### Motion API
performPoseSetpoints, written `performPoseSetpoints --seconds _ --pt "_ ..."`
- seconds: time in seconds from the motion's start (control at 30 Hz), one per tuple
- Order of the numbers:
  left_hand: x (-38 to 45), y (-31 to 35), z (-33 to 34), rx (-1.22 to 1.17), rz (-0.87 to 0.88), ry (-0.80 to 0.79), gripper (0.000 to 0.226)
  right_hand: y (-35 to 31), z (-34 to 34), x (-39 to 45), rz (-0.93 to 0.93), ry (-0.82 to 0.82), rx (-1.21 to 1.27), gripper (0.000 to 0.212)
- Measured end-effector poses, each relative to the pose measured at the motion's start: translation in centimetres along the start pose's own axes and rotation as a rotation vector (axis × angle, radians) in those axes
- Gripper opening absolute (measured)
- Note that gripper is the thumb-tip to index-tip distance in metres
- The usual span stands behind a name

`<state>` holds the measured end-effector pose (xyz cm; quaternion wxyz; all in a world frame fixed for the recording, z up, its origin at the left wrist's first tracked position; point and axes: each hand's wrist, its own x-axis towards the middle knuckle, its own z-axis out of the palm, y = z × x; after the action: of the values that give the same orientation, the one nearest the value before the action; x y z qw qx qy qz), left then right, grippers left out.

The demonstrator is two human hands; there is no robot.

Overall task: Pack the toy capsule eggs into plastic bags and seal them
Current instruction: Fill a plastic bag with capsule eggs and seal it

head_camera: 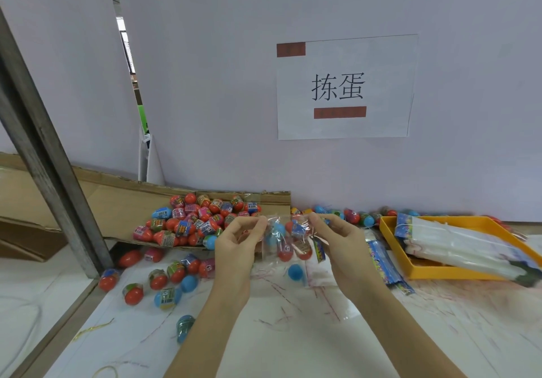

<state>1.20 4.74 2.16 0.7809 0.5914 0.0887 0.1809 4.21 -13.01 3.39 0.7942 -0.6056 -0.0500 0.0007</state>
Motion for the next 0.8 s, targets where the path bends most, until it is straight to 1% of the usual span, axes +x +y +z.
performPoseSetpoints --seconds 0.07,0.13,0.2,0.33,0.4,0.43,0.5,0.57,0.63,0.73,0.8 --pt "0.0 0.1 0.0 -0.038 -0.022 -0.002 0.024 0.2 0.5 -0.1 -0.009 0.010 0.001 0.030" --pt "0.2 0.2 -0.3 -0.054 -0.041 -0.045 0.027 0.4 0.8 -0.1 -0.005 0.015 -0.008 0.035" --pt "0.3 0.3 -0.3 -0.075 -0.080 -0.086 0.026 0.6 0.8 0.0 0.002 0.019 -0.010 0.033" --pt "0.0 0.0 0.0 0.079 -0.060 -0.155 0.041 0.8 0.7 0.0 0.004 0.018 -0.042 0.030" --pt "-0.1 -0.1 -0.1 0.086 -0.089 -0.136 0.036 0.6 0.6 0.1 0.010 0.016 -0.068 0.027" --pt "0.0 0.0 -0.2 0.057 -0.114 -0.119 0.032 0.6 0.6 0.1 0.008 0.011 -0.076 0.022" --pt "0.1 0.3 -0.3 -0.006 -0.150 -0.084 0.032 0.6 0.6 -0.1 -0.018 0.012 -0.111 0.015" --pt "0.1 0.3 -0.1 -0.047 -0.165 -0.064 0.036 0.7 0.8 -0.2 -0.044 0.021 -0.142 0.014" --pt "0.1 0.2 0.1 -0.069 -0.168 -0.065 0.033 0.8 1.0 -0.2 -0.050 0.028 -0.154 0.015" --pt "0.3 -0.2 -0.1 -0.044 -0.150 -0.062 0.029 1.0 1.0 -0.2 -0.071 0.028 -0.165 0.015" --pt "0.5 -0.2 -0.2 -0.028 -0.149 -0.081 0.031 1.2 0.8 -0.1 -0.102 0.044 -0.142 0.013"
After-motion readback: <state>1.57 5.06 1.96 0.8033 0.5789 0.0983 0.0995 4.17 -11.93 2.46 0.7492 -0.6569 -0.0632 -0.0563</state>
